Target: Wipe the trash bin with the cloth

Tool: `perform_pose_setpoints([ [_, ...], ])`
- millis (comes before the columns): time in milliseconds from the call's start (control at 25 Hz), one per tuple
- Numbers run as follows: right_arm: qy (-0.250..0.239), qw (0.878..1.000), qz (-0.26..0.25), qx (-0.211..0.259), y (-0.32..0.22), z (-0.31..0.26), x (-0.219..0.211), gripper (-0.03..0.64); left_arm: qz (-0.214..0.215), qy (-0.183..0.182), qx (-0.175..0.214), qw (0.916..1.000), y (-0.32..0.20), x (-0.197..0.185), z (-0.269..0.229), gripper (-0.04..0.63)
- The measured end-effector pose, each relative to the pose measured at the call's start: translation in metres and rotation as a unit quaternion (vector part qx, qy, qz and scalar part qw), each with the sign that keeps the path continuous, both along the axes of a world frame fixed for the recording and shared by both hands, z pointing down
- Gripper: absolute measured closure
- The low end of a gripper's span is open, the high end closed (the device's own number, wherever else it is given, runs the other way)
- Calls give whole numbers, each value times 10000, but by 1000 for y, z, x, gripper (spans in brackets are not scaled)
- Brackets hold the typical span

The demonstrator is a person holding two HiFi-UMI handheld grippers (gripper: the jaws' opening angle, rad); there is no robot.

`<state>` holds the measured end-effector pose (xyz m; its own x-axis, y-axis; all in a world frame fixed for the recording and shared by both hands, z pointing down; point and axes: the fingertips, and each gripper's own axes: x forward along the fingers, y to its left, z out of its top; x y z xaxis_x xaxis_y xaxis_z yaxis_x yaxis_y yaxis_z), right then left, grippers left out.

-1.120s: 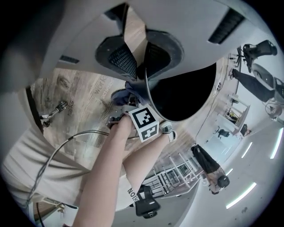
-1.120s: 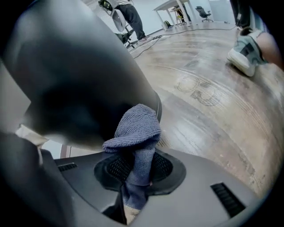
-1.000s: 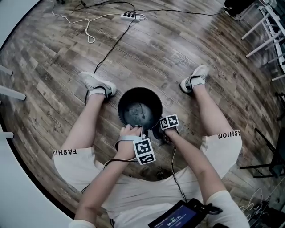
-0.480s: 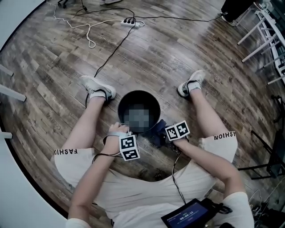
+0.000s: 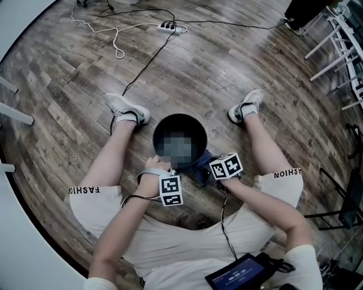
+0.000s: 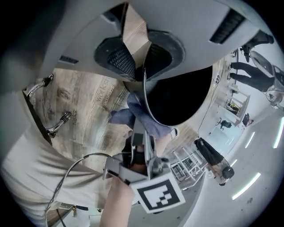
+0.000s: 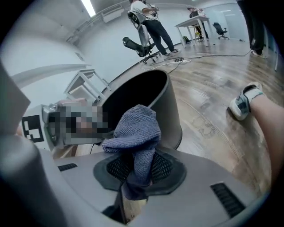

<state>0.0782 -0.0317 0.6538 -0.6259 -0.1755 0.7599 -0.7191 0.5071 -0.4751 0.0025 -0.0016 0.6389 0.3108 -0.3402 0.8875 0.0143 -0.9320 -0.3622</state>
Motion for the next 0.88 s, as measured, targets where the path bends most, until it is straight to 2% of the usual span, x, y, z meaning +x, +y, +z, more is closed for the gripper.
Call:
perform_pose_setpoints([
  [160, 63, 9996, 228, -177, -8, 40, 4, 529, 37, 51, -53, 10000, 4, 10, -1, 522],
  [280, 81, 9981, 454, -416, -15, 79, 10, 529, -107, 87, -133, 9998, 4, 16, 0, 528],
  [480, 310, 9962, 492, -641, -25, 141, 18, 529, -368, 88, -181, 9991, 1, 23, -1, 529],
  [600, 340, 9914, 951, -827, -32, 170, 26, 529, -591, 128, -152, 9981, -3, 28, -1, 529],
  [720, 239, 9842, 1527, -866, -39, 184, 29, 529, -759, 134, -128, 9969, -6, 29, -2, 529],
  [880, 265, 9831, 1576, -890, -35, 183, 32, 529, -727, 228, -194, 9969, -4, 31, -2, 528],
])
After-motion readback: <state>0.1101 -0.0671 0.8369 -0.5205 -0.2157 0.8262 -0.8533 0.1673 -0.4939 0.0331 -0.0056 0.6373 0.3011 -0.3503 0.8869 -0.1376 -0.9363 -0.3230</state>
